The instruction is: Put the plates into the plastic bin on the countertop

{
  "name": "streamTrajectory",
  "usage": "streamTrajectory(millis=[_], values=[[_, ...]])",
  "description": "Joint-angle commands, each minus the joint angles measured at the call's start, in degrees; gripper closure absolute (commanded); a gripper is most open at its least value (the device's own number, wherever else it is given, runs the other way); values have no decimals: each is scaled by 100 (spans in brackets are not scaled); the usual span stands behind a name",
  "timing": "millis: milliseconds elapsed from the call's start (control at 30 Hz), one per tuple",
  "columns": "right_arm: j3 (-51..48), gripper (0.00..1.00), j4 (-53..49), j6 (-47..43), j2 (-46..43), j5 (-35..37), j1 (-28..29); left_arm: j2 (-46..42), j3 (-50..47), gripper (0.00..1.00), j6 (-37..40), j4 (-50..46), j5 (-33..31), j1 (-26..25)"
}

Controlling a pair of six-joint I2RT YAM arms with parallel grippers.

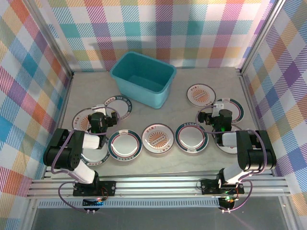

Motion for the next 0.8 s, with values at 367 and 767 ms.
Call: streamTrajectory(millis=[367, 767], values=[[110, 1, 111, 71, 28, -129, -42, -11, 38, 0, -7, 137, 124, 63], [840, 1, -2390, 245, -1565, -29, -39, -1520, 805, 0, -54, -2146, 564, 92]])
